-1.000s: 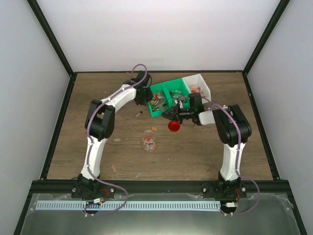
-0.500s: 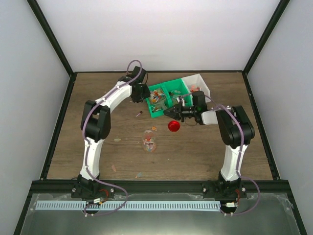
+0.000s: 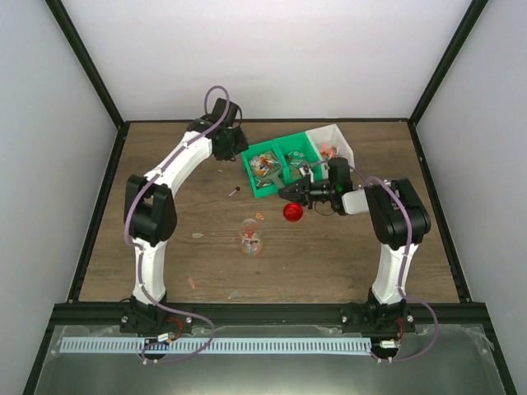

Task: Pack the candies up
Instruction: Scoop the fake candies from the storage box.

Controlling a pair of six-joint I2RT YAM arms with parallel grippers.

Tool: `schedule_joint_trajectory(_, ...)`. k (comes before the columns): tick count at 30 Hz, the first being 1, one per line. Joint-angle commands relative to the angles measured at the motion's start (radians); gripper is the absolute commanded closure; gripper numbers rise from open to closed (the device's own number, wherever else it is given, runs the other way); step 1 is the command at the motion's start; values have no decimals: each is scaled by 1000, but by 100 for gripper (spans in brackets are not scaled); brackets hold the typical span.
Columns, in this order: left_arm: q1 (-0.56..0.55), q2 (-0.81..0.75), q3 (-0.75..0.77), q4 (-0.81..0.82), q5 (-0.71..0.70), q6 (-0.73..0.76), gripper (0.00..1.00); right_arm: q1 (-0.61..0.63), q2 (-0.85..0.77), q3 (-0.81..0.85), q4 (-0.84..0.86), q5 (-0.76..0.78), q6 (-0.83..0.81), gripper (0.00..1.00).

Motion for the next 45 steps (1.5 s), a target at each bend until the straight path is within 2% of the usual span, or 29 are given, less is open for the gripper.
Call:
schedule_joint_trajectory(1,12,-31,-5,-15,-6,8,62,-22,-60,-31,125,-50,18,99)
schedule_joint_trajectory(7,17,-52,-41,-1,-7,11,62,-46,-119,-102,196,-99,39,99)
schedule_joint_trajectory(12,18,-66,-69,13,11,21,65,-133,-212,-221,358,-149,137,99)
schedule_joint_trajectory(16,19,-63,-81,30,23,19,66,-119,-247,-206,155,-119,1,99)
schedule_joint_trajectory(19,17,-60,-92,39,37,21,68,-130,-255,-219,191,-161,26,99)
schedule_joint_trajectory(23,18,-82,-130,67,35,22,69,-179,-313,-223,22,-123,-93,99)
schedule_joint_trajectory(26,19,-86,-152,84,45,15,69,-145,-293,-202,6,-164,-97,99)
schedule_joint_trajectory(30,18,-93,-153,82,41,13,68,-204,-338,-224,-59,-156,-145,99)
schedule_joint_trajectory(32,18,-101,-165,88,38,12,68,-172,-319,-215,-44,-187,-135,99)
schedule_joint_trajectory(35,19,-103,-178,81,45,8,66,-162,-322,-186,-170,-188,-204,99)
schedule_joint_trajectory(38,19,-141,-228,88,42,20,59,-174,-358,-209,-188,-199,-206,99)
schedule_joint_trajectory(41,20,-196,-302,96,2,27,29,-175,-420,-233,-219,-229,-218,99)
schedule_joint_trajectory(42,21,-214,-327,93,-5,28,25,-174,-444,-231,-267,-235,-244,99)
schedule_joint_trajectory(45,17,-290,-417,114,-12,12,24,-176,-518,-219,-435,-240,-346,99)
